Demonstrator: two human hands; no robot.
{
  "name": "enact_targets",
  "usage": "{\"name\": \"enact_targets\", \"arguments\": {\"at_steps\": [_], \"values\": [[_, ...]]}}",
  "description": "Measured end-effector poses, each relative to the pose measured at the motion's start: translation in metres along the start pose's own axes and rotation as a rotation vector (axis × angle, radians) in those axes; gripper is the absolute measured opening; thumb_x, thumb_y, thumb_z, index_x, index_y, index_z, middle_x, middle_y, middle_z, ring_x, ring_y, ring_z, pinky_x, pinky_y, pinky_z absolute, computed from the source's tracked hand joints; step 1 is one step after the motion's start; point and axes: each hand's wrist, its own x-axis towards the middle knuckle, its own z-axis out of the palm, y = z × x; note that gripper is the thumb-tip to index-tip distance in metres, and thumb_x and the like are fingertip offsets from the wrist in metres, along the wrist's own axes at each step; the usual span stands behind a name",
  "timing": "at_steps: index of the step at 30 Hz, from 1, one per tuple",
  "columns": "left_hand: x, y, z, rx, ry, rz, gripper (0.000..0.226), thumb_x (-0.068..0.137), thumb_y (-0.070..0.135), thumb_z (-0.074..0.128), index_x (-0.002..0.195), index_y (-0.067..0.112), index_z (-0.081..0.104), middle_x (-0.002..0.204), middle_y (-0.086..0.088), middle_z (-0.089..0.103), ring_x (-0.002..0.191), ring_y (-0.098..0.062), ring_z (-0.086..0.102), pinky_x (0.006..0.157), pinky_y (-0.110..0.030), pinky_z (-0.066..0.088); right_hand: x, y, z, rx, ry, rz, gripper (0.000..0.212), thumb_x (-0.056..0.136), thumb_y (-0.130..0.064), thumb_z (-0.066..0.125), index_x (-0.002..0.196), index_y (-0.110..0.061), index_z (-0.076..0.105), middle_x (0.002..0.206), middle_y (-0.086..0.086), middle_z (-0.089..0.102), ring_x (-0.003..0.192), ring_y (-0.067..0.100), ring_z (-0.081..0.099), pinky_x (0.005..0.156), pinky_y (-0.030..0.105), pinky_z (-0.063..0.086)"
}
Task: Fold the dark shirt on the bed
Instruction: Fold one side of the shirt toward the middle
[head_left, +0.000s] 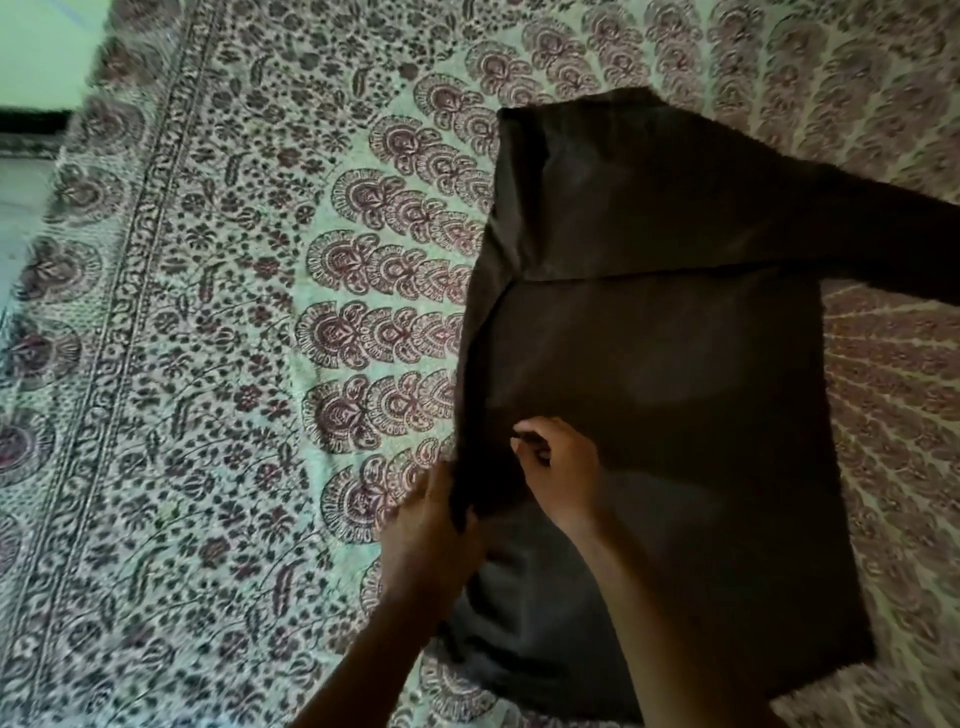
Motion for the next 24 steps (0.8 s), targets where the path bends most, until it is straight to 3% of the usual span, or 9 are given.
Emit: {"name": "enact_targets", "arguments": {"at_steps": [4,7,12,17,19,21,24], "values": [[-0.029,0.004,0.014,-0.038,-0.229,0.253,0.067,0.095,0.029,0.050,0.157,0.028,0.027,0.131,-0.003,0.063,0.101,-0.027,0.069,0.075,-0.032,0.052,-0.021,-0.012,0.008,0.194,0.014,0.195,0.031,0.098,-0.040,0.065,0.099,-0.012,0.076,0.091,-0.003,0.074,0.082,0.005,0.065,0.082,0.034,0.052],[-0.042,0.005,0.028,-0.020,-0.347,0.328,0.074,0.091,0.020,0.048,0.160,0.029,0.021,0.141,-0.004,0.054,0.104,-0.033,0.067,0.079,-0.046,0.057,-0.028,-0.009,0.010,0.210,0.066,0.282,0.024,0.090,-0.030,0.077,0.097,-0.007,0.075,0.080,-0.001,0.070,0.075,0.009,0.063,0.075,0.032,0.050],[-0.053,-0.004,0.047,-0.128,-0.368,0.432,0.067,0.085,0.018,0.051,0.151,0.023,0.041,0.133,-0.006,0.056,0.104,-0.035,0.066,0.083,-0.046,0.057,-0.034,0.018,0.006,0.183,0.220,0.396,0.020,0.081,-0.010,0.084,0.099,-0.009,0.076,0.088,0.005,0.075,0.084,0.020,0.072,0.076,0.028,0.055],[-0.062,-0.018,0.054,-0.139,-0.432,0.456,0.041,0.093,0.042,0.054,0.125,0.019,0.062,0.116,-0.003,0.059,0.096,-0.027,0.066,0.078,-0.042,0.058,-0.048,0.030,0.006,0.110,0.136,0.411,0.024,0.071,-0.012,0.091,0.087,-0.014,0.073,0.081,0.005,0.076,0.077,0.019,0.073,0.077,0.035,0.060],[-0.064,-0.023,0.053,-0.219,-0.399,0.449,0.033,0.093,0.046,0.052,0.110,0.022,0.067,0.106,0.002,0.061,0.087,-0.021,0.067,0.070,-0.039,0.057,-0.055,0.032,0.004,0.064,0.024,0.429,0.027,0.067,-0.013,0.094,0.079,-0.017,0.070,0.073,0.003,0.073,0.072,0.020,0.072,0.072,0.035,0.061],[-0.066,-0.027,0.049,-0.315,-0.268,0.416,0.022,0.094,0.037,0.053,0.098,0.024,0.069,0.098,0.004,0.064,0.079,-0.017,0.066,0.067,-0.037,0.056,-0.063,0.037,0.001,0.040,-0.071,0.458,0.031,0.063,-0.013,0.096,0.070,-0.018,0.066,0.065,0.001,0.069,0.067,0.022,0.072,0.068,0.043,0.064],[-0.066,-0.033,0.048,-0.153,-0.024,0.388,0.019,0.093,0.023,0.062,0.111,0.018,0.067,0.116,-0.004,0.061,0.099,-0.026,0.060,0.080,-0.040,0.055,-0.079,0.047,-0.003,0.045,-0.137,0.509,0.035,0.063,-0.008,0.095,0.069,-0.015,0.062,0.068,0.007,0.069,0.058,0.020,0.068,0.061,0.046,0.064]]}}
